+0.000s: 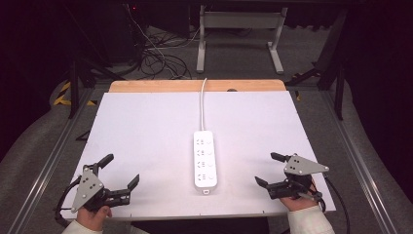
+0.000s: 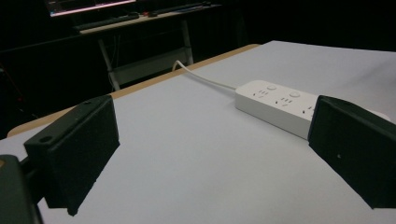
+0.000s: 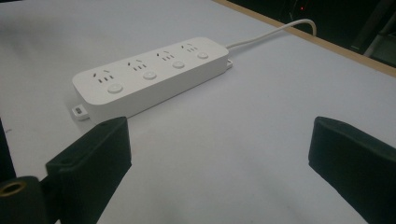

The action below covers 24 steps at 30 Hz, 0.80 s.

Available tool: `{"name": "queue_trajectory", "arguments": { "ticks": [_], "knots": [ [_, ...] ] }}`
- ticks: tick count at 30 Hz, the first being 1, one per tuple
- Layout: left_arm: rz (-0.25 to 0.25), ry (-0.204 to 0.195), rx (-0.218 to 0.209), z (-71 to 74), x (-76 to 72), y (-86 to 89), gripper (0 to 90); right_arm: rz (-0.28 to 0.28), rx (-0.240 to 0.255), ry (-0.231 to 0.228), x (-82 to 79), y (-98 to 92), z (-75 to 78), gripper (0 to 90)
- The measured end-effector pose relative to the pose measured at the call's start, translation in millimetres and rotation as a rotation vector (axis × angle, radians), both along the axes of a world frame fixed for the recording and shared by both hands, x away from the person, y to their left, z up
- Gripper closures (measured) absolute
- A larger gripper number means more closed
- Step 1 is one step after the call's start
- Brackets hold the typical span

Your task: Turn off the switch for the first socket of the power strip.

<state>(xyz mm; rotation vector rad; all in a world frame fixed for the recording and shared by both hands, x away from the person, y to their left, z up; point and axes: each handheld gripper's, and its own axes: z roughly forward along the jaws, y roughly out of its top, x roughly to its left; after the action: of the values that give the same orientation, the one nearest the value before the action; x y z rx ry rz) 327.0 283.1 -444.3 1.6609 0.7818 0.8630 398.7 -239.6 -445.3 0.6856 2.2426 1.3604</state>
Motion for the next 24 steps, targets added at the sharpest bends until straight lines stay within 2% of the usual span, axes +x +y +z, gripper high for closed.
{"name": "queue_trajectory", "arguments": {
  "ticks": [7, 9, 12, 15, 21, 24],
  "knots": [
    [0.009, -0.009, 0.014, 1.7, -1.9, -0.6, 2.0, -0.010, 0.007, -0.002, -0.4, -1.4, 1.2, 6.1],
    [0.022, 0.000, 0.016, 2.0, -1.4, -1.8, 2.7, -0.011, 0.014, -0.004, -1.0, -1.7, 2.2, 6.1],
    [0.014, 0.018, 0.014, 2.6, -0.7, -1.4, 2.7, -0.016, 0.012, -0.010, -1.5, -2.3, 3.4, 6.9],
    [0.016, 0.015, 0.013, 3.3, -1.4, -0.6, 2.8, -0.016, 0.023, -0.020, -2.9, -3.8, 3.9, 11.9],
    [0.028, 0.009, 0.044, 3.9, -2.2, -2.8, 3.0, -0.020, 0.034, -0.019, -3.3, -4.2, 5.4, 12.5],
    [0.027, 0.011, 0.044, 4.4, -2.2, -3.7, 3.0, -0.021, 0.037, -0.022, -2.9, -4.3, 5.9, 12.5]
  ]
}}
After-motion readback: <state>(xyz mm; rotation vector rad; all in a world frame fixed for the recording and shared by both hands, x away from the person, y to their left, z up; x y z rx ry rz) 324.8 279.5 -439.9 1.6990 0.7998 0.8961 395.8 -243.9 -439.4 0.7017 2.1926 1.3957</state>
